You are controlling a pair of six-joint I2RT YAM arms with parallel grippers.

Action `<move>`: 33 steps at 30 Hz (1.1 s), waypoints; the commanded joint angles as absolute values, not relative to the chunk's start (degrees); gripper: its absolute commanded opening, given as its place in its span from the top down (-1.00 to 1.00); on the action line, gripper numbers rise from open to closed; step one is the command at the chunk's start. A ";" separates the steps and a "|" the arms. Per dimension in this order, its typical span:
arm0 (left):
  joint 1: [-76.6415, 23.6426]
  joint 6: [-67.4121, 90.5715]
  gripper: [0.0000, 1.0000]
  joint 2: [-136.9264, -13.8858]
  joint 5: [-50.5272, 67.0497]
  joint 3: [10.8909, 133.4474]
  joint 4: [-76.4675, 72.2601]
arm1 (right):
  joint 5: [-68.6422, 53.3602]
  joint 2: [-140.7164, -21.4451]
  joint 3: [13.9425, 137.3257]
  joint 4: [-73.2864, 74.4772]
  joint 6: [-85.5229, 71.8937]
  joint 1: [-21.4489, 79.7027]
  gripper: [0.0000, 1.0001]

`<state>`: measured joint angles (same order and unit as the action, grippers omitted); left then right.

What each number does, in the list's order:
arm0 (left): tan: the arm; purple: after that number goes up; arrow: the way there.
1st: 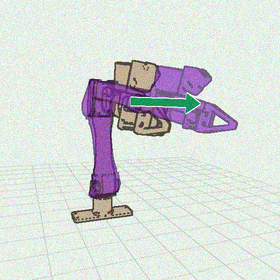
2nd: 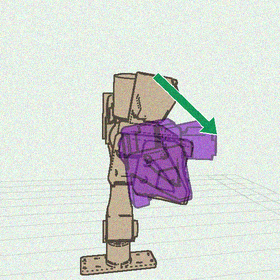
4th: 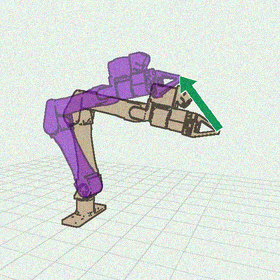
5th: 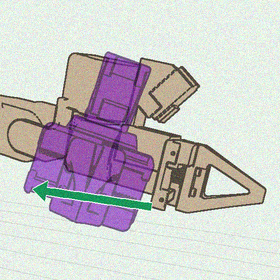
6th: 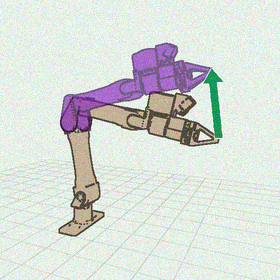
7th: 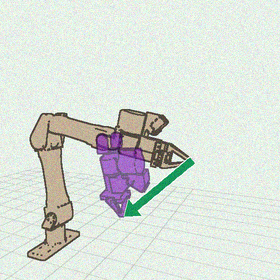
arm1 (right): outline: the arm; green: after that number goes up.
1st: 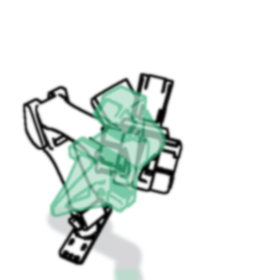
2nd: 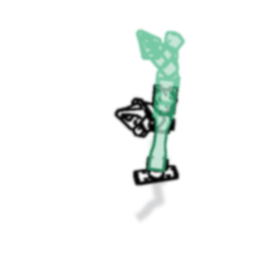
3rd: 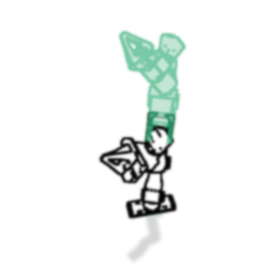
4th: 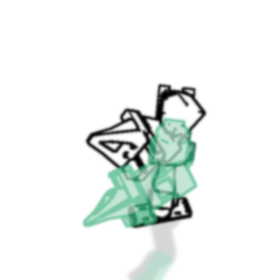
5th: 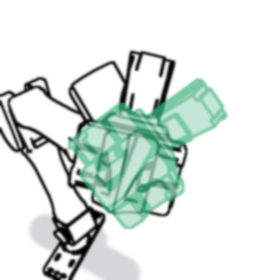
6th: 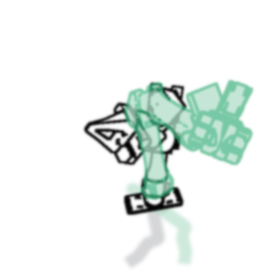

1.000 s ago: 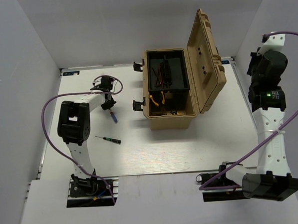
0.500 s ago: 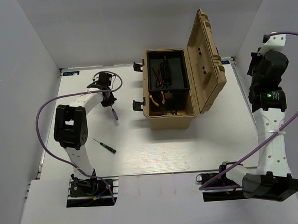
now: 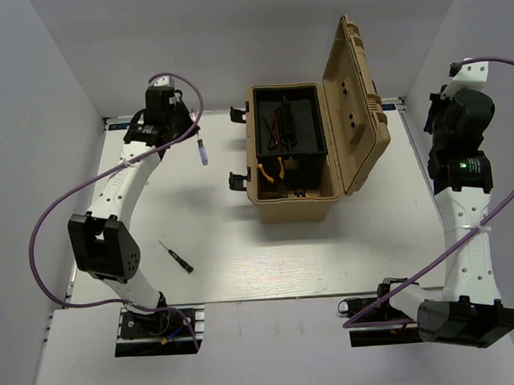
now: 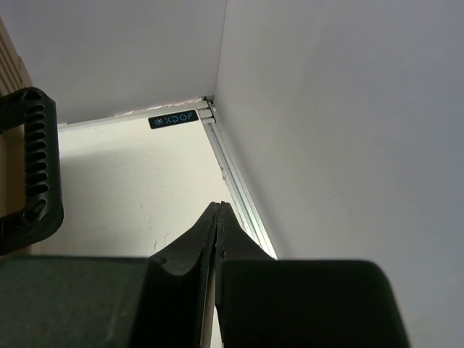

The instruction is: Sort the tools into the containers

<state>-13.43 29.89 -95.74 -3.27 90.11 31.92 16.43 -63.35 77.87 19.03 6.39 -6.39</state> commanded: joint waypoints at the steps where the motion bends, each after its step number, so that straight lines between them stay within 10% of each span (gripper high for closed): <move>1: -14.33 29.00 1.00 -94.03 8.59 94.74 27.52 | 16.00 -61.79 77.52 18.37 6.33 -6.68 1.00; 17: -26.27 35.76 1.00 -119.08 32.60 126.47 14.69 | 14.06 -60.91 74.18 18.55 5.36 -6.59 1.00; 33: -32.52 44.82 1.00 -132.09 22.33 130.69 6.06 | 13.45 -58.80 70.49 18.54 5.19 -6.68 1.00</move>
<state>-31.83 42.59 -132.90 26.00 127.37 8.71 13.54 -60.34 70.89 20.14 5.89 -6.42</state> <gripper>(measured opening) 0.077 0.004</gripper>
